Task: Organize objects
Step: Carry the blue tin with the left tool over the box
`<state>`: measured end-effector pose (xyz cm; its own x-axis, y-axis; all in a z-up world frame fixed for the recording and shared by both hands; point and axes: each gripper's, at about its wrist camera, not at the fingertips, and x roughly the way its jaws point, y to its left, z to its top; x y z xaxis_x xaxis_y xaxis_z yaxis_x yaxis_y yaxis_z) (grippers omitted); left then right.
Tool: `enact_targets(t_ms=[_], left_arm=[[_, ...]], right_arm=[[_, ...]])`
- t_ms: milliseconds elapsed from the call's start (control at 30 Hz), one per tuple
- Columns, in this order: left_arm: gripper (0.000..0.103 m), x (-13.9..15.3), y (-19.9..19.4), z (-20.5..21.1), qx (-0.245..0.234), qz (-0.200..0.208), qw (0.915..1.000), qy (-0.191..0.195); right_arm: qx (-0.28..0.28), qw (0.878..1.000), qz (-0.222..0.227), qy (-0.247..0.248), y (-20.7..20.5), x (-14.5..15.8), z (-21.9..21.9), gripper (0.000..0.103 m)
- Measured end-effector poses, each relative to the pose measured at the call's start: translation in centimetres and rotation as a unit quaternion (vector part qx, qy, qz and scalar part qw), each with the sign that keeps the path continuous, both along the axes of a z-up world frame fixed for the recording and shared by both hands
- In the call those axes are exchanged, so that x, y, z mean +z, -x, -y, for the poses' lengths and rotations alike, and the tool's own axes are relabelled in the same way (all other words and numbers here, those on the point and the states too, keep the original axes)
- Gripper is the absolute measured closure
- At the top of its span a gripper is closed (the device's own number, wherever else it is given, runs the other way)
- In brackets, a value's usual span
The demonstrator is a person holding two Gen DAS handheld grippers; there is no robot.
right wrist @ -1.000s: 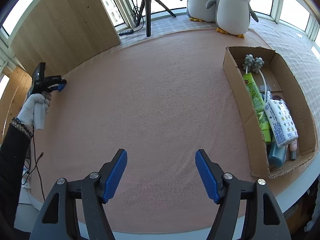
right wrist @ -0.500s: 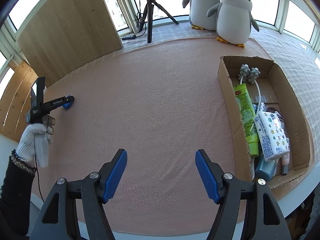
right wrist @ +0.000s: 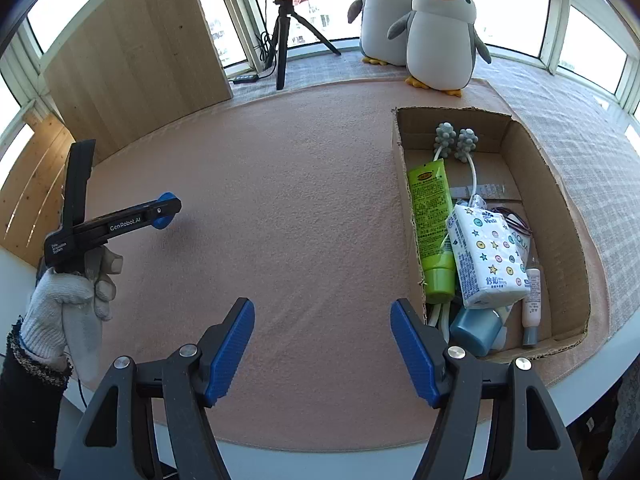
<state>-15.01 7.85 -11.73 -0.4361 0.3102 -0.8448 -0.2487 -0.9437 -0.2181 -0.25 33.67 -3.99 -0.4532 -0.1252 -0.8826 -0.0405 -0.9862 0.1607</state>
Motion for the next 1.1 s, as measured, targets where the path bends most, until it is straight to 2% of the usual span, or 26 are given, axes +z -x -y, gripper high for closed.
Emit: enact_targets(t_ms=[233, 467, 633, 867, 1100], left_arm=[[0.049, 2.9, -0.3, -9.3, -0.071, -0.023, 0.9971, -0.017], [0.049, 5.6, -0.8, -19.4, -0.148, -0.047, 0.9875, -0.029], [0.049, 6.0, -1.2, -25.8, -0.183, -0.048, 0.9812, -0.038], [0.049, 5.7, -1.0, -32.2, -0.212, -0.042, 0.9757, -0.039], [0.049, 5.1, -1.0, -36.1, -0.223, -0.041, 0.9735, -0.031]], right_arm=[[-0.02, 1.0, -0.007, -0.006, -1.9, -0.2, -3.5, 0.036], [-0.041, 0.999, -0.016, -0.02, -3.5, 0.0, -6.6, 0.036], [-0.058, 0.998, -0.017, -0.02, -4.6, -0.2, -8.8, 0.036], [-0.079, 0.997, -0.01, -0.014, -5.6, -0.9, -11.4, 0.036], [-0.093, 0.996, 0.0, -0.011, -6.3, -1.5, -13.4, 0.036]])
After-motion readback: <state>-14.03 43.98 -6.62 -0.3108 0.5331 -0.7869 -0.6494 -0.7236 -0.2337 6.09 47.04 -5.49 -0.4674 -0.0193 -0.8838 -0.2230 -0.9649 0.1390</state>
